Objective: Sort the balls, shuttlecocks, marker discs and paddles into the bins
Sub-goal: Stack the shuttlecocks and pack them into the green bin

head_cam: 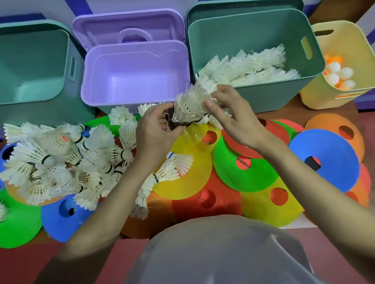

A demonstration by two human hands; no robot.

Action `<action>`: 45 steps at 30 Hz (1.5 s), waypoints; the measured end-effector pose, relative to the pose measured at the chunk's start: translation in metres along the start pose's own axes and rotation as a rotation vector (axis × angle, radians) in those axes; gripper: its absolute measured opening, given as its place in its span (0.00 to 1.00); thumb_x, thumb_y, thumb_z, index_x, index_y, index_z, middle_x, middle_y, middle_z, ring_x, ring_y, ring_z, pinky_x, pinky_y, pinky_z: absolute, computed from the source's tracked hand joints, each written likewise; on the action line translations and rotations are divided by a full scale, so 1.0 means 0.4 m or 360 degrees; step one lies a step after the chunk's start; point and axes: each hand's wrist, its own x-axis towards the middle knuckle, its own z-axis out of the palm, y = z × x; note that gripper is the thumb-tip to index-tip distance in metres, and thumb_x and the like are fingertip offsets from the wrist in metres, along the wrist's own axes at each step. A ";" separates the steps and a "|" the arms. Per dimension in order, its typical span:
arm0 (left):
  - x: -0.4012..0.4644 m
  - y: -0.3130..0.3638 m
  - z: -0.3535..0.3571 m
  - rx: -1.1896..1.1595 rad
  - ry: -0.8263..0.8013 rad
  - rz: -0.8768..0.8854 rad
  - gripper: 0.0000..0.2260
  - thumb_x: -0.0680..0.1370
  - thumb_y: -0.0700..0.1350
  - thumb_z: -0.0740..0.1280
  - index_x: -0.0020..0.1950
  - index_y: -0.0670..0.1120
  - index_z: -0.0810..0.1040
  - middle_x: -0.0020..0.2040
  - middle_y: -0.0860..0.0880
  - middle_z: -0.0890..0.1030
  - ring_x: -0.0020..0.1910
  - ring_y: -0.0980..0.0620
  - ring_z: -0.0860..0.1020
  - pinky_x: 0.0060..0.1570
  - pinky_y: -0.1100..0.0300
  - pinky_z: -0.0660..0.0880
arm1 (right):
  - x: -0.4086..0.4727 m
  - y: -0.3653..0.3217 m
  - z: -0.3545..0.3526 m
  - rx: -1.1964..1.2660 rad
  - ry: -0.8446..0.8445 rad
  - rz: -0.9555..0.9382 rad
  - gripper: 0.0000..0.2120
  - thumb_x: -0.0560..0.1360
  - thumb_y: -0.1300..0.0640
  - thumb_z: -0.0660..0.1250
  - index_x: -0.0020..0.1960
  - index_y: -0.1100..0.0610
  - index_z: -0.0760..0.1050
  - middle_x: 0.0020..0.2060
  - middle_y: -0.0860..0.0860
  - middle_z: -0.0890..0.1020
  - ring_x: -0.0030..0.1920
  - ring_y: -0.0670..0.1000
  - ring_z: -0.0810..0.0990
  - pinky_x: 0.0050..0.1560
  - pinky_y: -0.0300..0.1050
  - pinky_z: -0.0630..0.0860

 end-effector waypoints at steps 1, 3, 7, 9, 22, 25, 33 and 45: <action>0.011 0.010 0.002 0.0006 -0.0001 0.0010 0.23 0.68 0.42 0.78 0.62 0.46 0.79 0.54 0.51 0.79 0.48 0.56 0.76 0.43 0.69 0.74 | 0.007 0.005 -0.010 -0.0002 0.0024 0.0016 0.10 0.81 0.52 0.59 0.42 0.51 0.72 0.48 0.50 0.71 0.47 0.39 0.70 0.50 0.26 0.65; 0.037 0.038 0.008 0.0027 -0.0009 0.0041 0.23 0.67 0.44 0.78 0.61 0.46 0.79 0.55 0.49 0.80 0.49 0.54 0.77 0.46 0.62 0.77 | 0.021 0.016 -0.034 0.0013 0.0090 0.0054 0.12 0.82 0.53 0.58 0.40 0.54 0.70 0.47 0.53 0.71 0.46 0.43 0.69 0.49 0.28 0.64; 0.112 0.109 0.041 0.0093 -0.0046 0.0208 0.22 0.66 0.46 0.74 0.60 0.44 0.81 0.53 0.47 0.81 0.49 0.50 0.79 0.46 0.60 0.76 | 0.051 0.052 -0.092 0.0148 0.0250 0.0181 0.12 0.82 0.53 0.57 0.44 0.57 0.73 0.57 0.56 0.68 0.60 0.42 0.66 0.56 0.26 0.64; 0.160 0.148 0.071 0.0167 -0.0089 0.0293 0.22 0.67 0.46 0.73 0.60 0.45 0.81 0.53 0.46 0.81 0.50 0.49 0.79 0.47 0.59 0.75 | 0.064 0.079 -0.125 0.0138 0.0423 0.0239 0.12 0.81 0.52 0.57 0.44 0.55 0.74 0.58 0.54 0.65 0.60 0.45 0.64 0.61 0.30 0.62; 0.545 0.348 0.407 0.0242 -0.0658 0.0507 0.19 0.67 0.39 0.77 0.57 0.42 0.81 0.54 0.47 0.83 0.54 0.50 0.79 0.56 0.54 0.76 | 0.198 0.297 -0.377 -0.0381 0.0998 0.0318 0.14 0.76 0.56 0.59 0.59 0.59 0.74 0.53 0.59 0.76 0.57 0.58 0.70 0.53 0.37 0.58; 0.594 0.349 0.475 0.0302 -0.0752 0.0494 0.19 0.67 0.38 0.77 0.57 0.41 0.81 0.53 0.46 0.82 0.54 0.48 0.79 0.55 0.55 0.76 | 0.217 0.348 -0.398 -0.0418 0.0941 0.0368 0.17 0.74 0.56 0.59 0.61 0.58 0.73 0.54 0.59 0.77 0.57 0.59 0.71 0.52 0.37 0.57; 0.647 0.293 0.546 0.0570 -0.0855 0.0372 0.22 0.68 0.41 0.78 0.60 0.41 0.80 0.57 0.45 0.82 0.56 0.48 0.78 0.57 0.59 0.72 | 0.266 0.435 -0.394 -0.0301 0.0594 0.0657 0.17 0.74 0.60 0.65 0.62 0.65 0.71 0.57 0.61 0.77 0.60 0.61 0.73 0.62 0.52 0.68; 0.585 0.199 0.545 0.0648 -0.0957 0.0180 0.18 0.70 0.49 0.76 0.57 0.43 0.79 0.53 0.46 0.81 0.47 0.49 0.76 0.48 0.58 0.72 | 0.311 0.468 -0.375 -0.0717 0.0383 0.0692 0.13 0.79 0.60 0.57 0.42 0.66 0.76 0.44 0.65 0.80 0.45 0.64 0.78 0.45 0.52 0.71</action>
